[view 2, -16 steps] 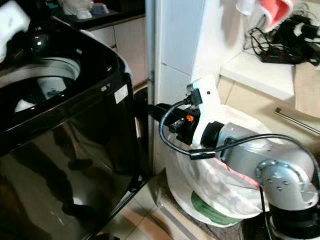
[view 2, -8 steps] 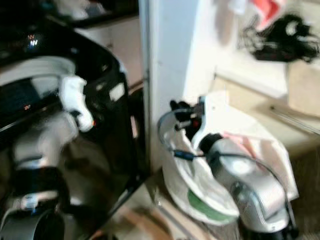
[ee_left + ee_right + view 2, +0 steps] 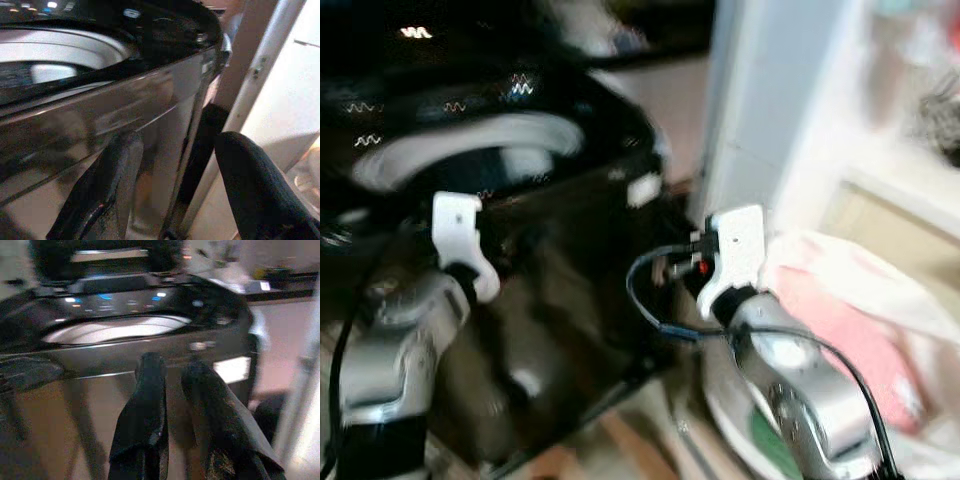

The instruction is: Clothes washing

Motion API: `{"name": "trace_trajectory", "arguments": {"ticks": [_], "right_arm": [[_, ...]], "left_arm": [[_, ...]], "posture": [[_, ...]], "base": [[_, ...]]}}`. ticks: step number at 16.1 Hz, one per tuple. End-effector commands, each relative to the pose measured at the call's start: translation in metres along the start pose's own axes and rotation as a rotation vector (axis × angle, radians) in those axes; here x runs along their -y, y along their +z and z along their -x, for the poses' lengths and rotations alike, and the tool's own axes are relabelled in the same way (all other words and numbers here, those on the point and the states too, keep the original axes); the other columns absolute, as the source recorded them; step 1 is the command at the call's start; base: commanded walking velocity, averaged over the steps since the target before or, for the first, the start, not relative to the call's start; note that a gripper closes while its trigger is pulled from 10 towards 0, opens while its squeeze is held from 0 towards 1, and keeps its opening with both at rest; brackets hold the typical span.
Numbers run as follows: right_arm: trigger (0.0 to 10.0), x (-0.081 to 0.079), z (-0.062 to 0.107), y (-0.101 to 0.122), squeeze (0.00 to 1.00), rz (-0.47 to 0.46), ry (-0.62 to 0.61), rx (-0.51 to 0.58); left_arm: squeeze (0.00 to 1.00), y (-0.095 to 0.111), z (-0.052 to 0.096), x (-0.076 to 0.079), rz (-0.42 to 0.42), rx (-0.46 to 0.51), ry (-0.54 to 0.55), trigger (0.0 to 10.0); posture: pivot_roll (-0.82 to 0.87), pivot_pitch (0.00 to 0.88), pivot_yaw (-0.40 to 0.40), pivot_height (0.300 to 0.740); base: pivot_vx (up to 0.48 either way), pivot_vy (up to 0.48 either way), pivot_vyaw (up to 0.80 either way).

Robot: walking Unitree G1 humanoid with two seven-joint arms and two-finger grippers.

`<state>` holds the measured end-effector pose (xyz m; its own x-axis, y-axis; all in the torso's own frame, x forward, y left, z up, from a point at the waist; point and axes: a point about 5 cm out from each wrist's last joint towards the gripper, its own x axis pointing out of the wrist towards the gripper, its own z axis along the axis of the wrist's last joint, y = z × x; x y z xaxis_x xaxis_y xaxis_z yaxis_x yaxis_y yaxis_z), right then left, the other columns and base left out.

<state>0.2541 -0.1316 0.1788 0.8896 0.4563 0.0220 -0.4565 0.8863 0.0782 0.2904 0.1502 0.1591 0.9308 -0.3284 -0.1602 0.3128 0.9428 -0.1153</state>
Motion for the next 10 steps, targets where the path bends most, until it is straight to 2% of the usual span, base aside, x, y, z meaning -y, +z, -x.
{"name": "trace_trajectory", "arguments": {"ticks": [1, 3, 6, 10], "right_arm": [[10.0, 0.009, 0.002, -0.002, 0.0, -0.005, -0.04, 0.003], [10.0, 0.011, 0.004, -0.01, 0.0, -0.04, -0.062, -0.009], [10.0, 0.012, 0.005, -0.022, 0.0, -0.039, -0.072, -0.055], [10.0, 0.013, 0.001, -0.026, 0.0, -0.045, -0.071, -0.059]], "left_arm": [[0.0, -0.002, 0.004, 0.005, -0.044, -0.006, -0.029, 10.0], [0.0, -0.004, 0.003, 0.007, -0.143, 0.045, 0.009, 10.0], [0.0, -0.002, 0.0, 0.015, -0.159, 0.074, -0.01, 10.0], [0.0, 0.004, -0.004, 0.019, -0.15, 0.115, -0.007, 10.0]], "posture": [[-0.04, 0.0, 0.047, 0.74], [-0.05, 0.0, 0.059, 0.74], [-0.05, 0.0, 0.054, 0.74], [-0.05, 0.0, 0.041, 0.74]], "base": [[0.0, 0.0, 0.8], [0.0, 0.0, 0.8], [0.0, 0.0, 0.8], [0.0, 0.0, 0.8]]}}
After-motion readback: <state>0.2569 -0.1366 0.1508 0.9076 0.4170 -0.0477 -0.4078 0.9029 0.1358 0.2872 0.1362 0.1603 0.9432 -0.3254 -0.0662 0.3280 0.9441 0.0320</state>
